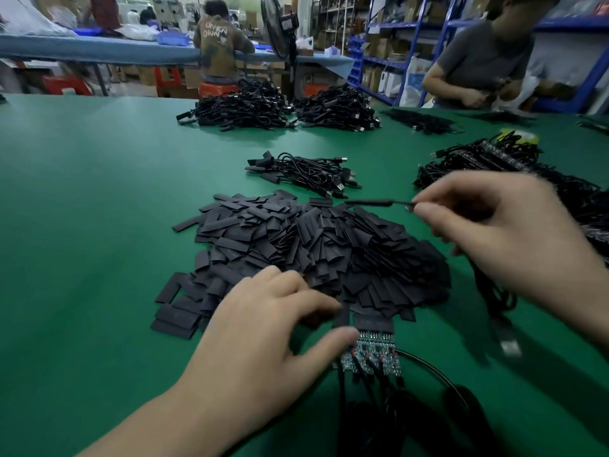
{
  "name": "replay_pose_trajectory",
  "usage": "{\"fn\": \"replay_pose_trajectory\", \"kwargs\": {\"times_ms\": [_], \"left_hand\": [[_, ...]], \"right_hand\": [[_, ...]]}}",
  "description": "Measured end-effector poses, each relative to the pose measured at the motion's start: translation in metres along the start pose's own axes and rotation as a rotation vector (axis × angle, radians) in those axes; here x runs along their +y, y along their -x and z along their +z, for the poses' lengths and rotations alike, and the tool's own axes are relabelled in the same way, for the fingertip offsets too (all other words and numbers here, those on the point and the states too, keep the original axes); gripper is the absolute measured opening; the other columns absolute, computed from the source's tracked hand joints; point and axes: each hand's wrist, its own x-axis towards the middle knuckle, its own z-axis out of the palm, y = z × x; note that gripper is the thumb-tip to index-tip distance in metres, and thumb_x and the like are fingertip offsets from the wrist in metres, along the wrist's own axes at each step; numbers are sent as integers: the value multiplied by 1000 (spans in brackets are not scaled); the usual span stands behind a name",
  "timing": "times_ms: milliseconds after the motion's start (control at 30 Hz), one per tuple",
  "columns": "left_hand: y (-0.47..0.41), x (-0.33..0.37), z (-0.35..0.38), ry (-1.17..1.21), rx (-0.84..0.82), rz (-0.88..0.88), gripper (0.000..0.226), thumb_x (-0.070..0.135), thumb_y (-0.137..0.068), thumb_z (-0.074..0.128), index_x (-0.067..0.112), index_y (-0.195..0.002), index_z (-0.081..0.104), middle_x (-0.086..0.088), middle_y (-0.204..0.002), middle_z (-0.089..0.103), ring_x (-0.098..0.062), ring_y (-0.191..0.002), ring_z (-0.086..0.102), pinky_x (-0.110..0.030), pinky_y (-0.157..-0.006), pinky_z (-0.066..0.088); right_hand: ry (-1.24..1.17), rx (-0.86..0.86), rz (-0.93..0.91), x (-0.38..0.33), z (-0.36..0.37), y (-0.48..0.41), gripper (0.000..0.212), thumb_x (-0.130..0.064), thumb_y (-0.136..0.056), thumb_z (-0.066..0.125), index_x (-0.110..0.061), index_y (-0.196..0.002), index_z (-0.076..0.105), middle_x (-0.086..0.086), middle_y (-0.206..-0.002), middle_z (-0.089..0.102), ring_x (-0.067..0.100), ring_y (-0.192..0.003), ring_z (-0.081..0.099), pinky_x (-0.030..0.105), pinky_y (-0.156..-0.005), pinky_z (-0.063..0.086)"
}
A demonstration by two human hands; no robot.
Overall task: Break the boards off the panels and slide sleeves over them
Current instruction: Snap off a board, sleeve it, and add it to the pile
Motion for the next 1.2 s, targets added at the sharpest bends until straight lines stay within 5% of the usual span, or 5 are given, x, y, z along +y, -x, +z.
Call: {"fn": "replay_pose_trajectory", "kwargs": {"times_ms": [167,633,767,1000,1200], "left_hand": [[1,5,-1,-173,-161,21,82,101,-68,20,49,-116,60,26,-91,42,0,-91,34,-22,-82,32],[3,1,-4,166,-158,71,38,70,-83,62,44,-106,47,23,-96,52,5,-90,50,-11,-78,42],[-1,-2,-4,510,-158,-80,21,43,-84,78,35,-99,66,17,-89,67,4,-81,63,-4,-69,42],[-2,-5,-2,757,-140,-234,17,28,-77,86,32,-90,75,2,-78,72,-4,-69,61,-28,-67,52],[-1,-3,-6,793,-104,-244,19,34,-72,82,31,-90,77,-3,-81,74,-13,-72,66,-31,-71,54]], "right_hand": [[354,114,-249,5,5,-95,13,-30,-94,72,-25,-104,78,-2,-90,74,10,-76,61,31,-76,52],[395,-249,-221,-21,136,-221,42,-42,-100,61,-20,-137,64,4,-142,62,26,-131,56,42,-107,47],[208,-260,-211,-23,107,-151,31,-39,-104,55,-20,-118,75,-2,-118,74,18,-105,68,37,-92,54],[-157,-517,-14,-14,41,5,39,-69,-85,52,-38,-92,75,-14,-89,76,10,-80,71,41,-77,58],[-371,-524,92,-11,53,45,22,-53,-85,66,-33,-85,75,-13,-76,71,-6,-65,59,12,-62,44]]}}
